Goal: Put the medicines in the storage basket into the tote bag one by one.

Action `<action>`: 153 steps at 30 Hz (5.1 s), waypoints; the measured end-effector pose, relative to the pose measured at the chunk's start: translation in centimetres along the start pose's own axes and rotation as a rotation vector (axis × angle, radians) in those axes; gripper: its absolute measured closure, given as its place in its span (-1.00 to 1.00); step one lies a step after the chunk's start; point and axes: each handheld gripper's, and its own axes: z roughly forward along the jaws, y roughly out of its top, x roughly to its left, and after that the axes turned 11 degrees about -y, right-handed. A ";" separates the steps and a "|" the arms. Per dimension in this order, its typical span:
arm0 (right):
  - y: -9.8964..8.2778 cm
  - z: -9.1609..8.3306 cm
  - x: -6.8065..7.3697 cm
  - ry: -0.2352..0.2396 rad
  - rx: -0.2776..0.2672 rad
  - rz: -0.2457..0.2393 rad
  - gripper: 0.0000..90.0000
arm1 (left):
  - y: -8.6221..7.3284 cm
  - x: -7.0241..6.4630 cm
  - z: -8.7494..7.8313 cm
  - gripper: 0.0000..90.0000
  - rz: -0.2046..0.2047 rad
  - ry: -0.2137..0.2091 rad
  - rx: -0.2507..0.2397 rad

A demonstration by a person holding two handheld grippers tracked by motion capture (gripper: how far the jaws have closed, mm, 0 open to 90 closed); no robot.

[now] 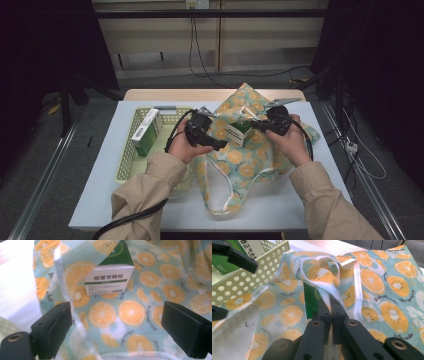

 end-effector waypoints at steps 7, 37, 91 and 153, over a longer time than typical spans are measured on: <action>-0.1 0.0 -0.2 0.000 -0.003 0.007 1.00 | -0.8 0.4 -2.2 -0.86 -0.003 -0.009 -0.009; -0.1 0.1 -0.1 -0.002 -0.001 0.007 1.00 | -5.0 5.9 -11.0 -0.86 -0.034 0.147 -0.007; -0.6 -0.2 -0.8 -0.012 0.000 0.017 1.00 | -2.9 3.4 -12.3 0.39 -0.033 0.074 -0.033; 0.3 -2.3 -1.9 -0.025 -0.028 0.016 1.00 | 2.5 -4.1 6.6 0.39 0.091 -0.087 0.110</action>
